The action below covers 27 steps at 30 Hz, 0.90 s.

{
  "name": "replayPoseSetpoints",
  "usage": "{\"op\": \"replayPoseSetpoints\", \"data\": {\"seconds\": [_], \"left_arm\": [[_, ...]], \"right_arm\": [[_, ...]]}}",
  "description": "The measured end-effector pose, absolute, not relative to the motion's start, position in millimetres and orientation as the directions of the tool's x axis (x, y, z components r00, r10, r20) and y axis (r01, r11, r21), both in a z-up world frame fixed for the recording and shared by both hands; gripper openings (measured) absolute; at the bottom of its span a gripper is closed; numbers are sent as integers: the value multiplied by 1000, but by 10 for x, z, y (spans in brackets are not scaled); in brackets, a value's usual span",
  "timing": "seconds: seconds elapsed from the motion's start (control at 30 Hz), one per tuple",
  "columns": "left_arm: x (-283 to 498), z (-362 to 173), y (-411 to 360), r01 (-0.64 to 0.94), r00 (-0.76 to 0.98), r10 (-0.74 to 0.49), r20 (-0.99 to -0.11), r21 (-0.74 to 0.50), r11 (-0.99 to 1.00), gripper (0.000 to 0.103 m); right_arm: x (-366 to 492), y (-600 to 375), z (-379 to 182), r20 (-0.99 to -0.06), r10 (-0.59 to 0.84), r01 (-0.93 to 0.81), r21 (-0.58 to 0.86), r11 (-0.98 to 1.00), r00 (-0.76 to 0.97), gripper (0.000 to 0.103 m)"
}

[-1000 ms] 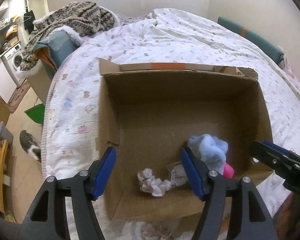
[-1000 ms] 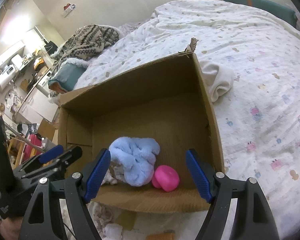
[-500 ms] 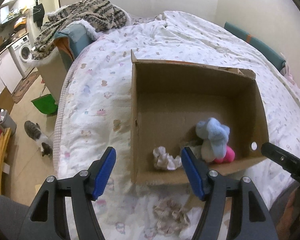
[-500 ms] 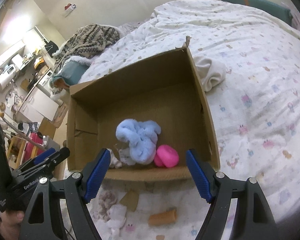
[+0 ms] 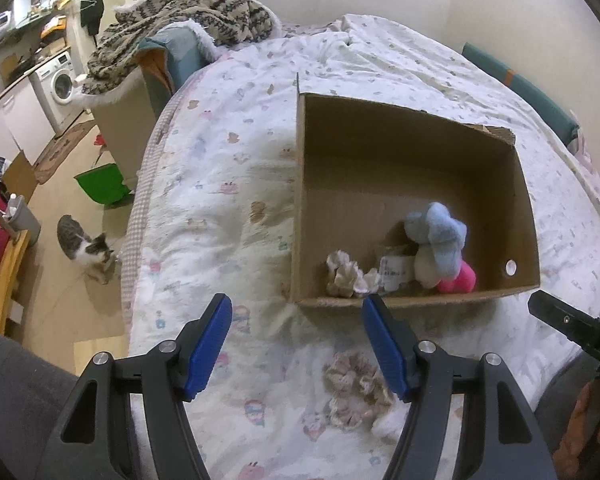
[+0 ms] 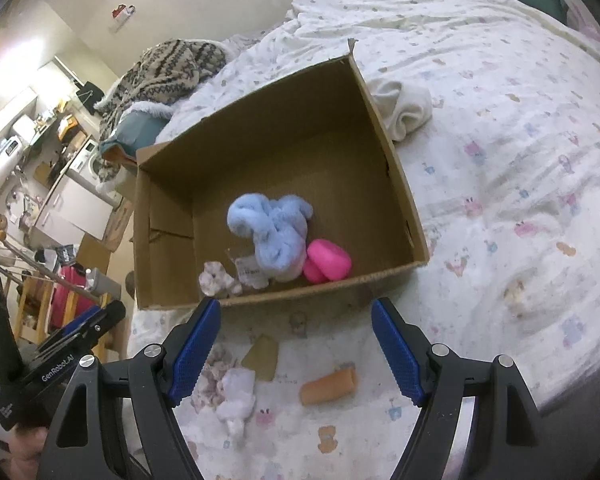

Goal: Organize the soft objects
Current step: 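Withdraw both tools from the box, then grasp the orange foam piece with the right tool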

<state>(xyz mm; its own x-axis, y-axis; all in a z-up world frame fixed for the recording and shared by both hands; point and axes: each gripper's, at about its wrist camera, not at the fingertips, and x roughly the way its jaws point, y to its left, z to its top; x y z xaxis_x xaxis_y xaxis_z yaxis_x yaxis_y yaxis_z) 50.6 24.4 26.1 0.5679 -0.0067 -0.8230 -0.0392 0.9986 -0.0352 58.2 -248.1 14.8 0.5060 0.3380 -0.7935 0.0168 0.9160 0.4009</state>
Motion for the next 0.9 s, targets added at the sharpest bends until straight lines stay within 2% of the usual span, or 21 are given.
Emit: {"op": "replayPoseSetpoints", "data": {"seconds": [0.2, 0.33, 0.5, 0.63, 0.83, 0.9], "left_arm": [[411, 202, 363, -86, 543, -6, -840, -63, 994, 65], [388, 165, 409, -114, 526, -20, -850, -93, 989, 65], [396, 155, 398, -114, 518, -32, -855, -107, 988, 65], [396, 140, 409, -116, 509, -41, -860, -116, 986, 65], [399, 139, 464, -137, 507, -58, -860, -147, 980, 65], [406, 127, 471, -141, 502, -59, -863, -149, 979, 65]], "right_arm": [[510, -2452, 32, -812, 371, 37, 432, 901, 451, 82], [497, -2347, -138, -852, 380, 34, 419, 907, 361, 82], [548, -2332, -480, -917, 321, 108, 353, 929, 235, 82], [635, -2296, -734, -924, 357, 129, 374, 918, 141, 80], [712, -2237, -878, -935, 337, 126, 349, 929, 105, 52], [732, -2254, -898, -944, 314, 123, 325, 938, 101, 34]]}}
